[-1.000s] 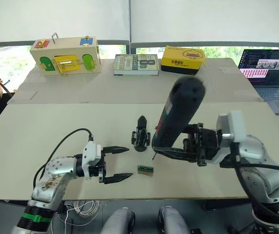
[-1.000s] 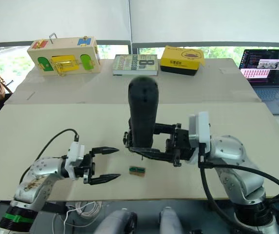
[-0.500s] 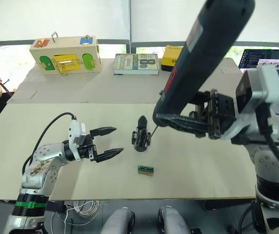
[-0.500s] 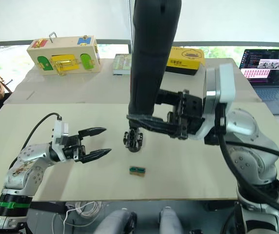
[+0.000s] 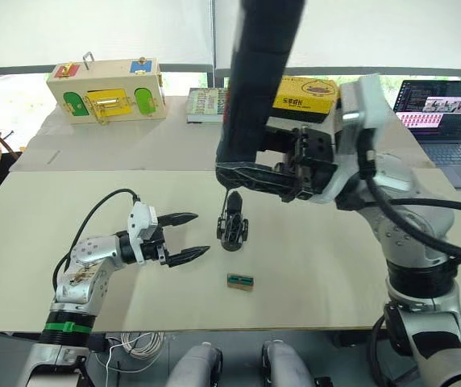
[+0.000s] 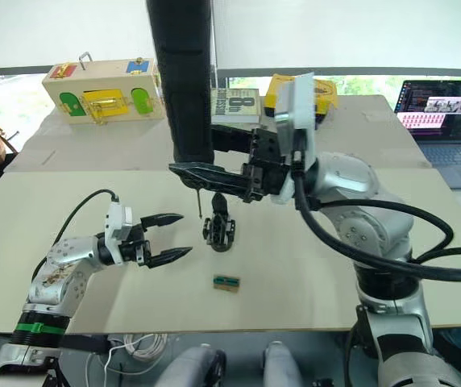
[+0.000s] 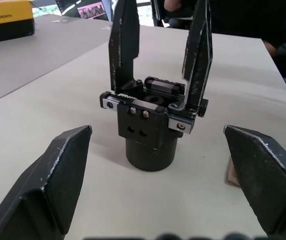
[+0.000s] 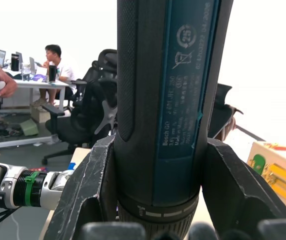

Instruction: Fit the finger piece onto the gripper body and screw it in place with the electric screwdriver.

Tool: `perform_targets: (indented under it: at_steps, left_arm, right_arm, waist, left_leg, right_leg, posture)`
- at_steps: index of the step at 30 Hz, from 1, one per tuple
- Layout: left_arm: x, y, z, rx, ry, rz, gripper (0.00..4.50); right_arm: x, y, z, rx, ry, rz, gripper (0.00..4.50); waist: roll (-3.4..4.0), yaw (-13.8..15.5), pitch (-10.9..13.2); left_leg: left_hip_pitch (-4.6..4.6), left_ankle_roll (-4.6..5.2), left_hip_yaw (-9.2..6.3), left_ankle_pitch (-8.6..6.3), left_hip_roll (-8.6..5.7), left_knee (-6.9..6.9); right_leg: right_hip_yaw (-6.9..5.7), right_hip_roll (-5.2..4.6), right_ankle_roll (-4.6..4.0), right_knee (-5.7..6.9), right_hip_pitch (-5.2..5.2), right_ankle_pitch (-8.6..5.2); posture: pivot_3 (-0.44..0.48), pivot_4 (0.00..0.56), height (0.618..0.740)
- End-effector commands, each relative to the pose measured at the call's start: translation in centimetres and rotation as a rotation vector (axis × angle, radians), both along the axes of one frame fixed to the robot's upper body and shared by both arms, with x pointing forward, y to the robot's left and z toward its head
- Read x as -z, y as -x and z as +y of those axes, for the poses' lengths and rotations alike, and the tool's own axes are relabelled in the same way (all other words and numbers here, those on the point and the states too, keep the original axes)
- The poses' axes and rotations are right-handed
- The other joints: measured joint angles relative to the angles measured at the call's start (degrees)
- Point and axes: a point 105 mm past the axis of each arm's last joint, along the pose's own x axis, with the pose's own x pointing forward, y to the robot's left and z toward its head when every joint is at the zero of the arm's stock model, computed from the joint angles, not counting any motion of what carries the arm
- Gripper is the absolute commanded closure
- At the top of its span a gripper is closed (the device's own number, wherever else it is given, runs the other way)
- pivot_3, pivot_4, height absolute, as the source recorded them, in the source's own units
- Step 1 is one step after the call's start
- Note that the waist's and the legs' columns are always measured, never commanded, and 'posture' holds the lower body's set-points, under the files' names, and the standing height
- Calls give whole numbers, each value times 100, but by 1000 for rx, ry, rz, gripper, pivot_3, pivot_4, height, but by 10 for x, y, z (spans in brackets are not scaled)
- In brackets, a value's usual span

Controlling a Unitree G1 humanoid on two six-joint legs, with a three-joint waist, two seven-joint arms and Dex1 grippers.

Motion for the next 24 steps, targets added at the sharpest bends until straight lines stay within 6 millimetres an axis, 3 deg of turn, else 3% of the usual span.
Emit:
perform_targets:
  at_steps: [1,24]
  left_arm:
    - [0,1,-1,6,-14,-24,0]
    - [27,-6,-28,8,-48,-21,0]
  right_arm:
    - [-9,6,4,-19,-1,-61,2551]
    - [10,7,14,-41,71,-87,2551]
  waist:
    - [0,-1,0]
    - [0,-6,0]
  left_leg:
    - [0,0,0,0,0,0]
    - [0,-1,0,-1,-1,0]
  right_leg:
    - [0,1,0,0,0,0]
    - [-1,9,-1,1,0,1]
  posture:
    - [0,150,740]
    - [0,150,740]
